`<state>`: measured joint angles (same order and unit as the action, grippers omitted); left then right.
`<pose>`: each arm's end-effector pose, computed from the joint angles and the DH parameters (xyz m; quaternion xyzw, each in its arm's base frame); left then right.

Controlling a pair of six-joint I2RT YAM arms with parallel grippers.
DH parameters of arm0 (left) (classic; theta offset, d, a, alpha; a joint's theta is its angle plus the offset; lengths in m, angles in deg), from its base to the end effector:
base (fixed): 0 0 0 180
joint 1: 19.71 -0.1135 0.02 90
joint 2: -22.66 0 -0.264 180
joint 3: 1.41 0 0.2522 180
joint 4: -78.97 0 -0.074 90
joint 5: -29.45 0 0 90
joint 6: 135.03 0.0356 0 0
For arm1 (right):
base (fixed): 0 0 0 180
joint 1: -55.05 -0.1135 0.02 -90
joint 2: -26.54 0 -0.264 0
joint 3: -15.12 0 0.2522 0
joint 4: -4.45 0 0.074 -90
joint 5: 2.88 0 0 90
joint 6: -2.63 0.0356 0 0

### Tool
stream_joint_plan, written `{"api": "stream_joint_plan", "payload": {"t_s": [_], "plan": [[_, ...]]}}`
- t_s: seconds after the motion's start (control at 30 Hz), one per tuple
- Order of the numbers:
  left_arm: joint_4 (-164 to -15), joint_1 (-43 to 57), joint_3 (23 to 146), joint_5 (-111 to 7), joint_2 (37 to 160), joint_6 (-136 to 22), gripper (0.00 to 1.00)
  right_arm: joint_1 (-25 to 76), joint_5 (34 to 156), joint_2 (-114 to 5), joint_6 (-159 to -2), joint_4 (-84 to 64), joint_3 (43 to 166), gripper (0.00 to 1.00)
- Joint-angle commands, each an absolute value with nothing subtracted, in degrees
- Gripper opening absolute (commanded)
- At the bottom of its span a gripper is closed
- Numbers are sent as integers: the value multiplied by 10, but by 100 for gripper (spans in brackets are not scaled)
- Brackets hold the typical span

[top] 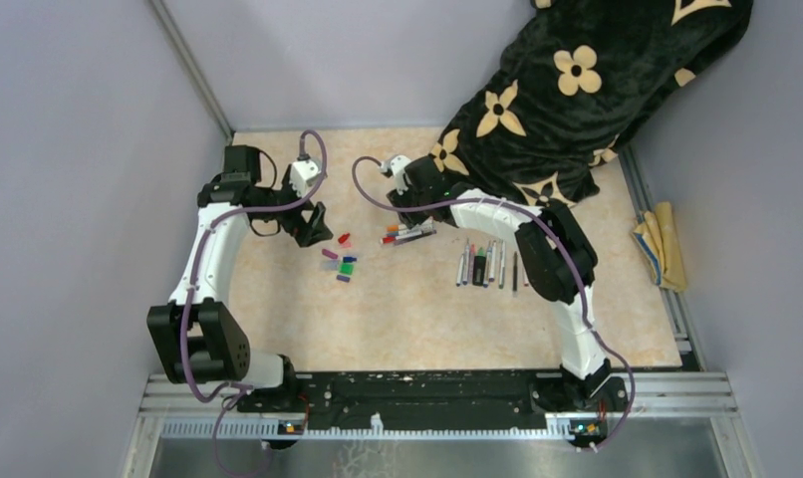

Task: Open the pen caps

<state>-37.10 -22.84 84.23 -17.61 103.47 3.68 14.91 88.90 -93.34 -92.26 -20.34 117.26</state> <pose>0.2814 -0.0089 0.3095 0.4373 0.7892 -0.2089 0.3772 0.3605 0.3054 0.1915 -0.3563 0.8431 0.1354 0.3793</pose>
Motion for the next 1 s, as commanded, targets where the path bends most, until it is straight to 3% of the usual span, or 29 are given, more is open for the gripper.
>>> {"api": "stream_joint_plan", "payload": {"t_s": [0.0,0.33,0.73,0.97], "plan": [[-352,-235,849,-152,1028,43,99,156,933,-965,-974,-254,1239,41],[-341,-240,859,-149,1037,50,99,163,952,-1000,-1002,-290,1254,46],[-342,-242,846,-156,1033,58,99,189,1033,-994,-950,-274,1249,36],[-338,-243,843,-147,1039,64,99,209,1080,-965,-935,-260,1235,42]]}}
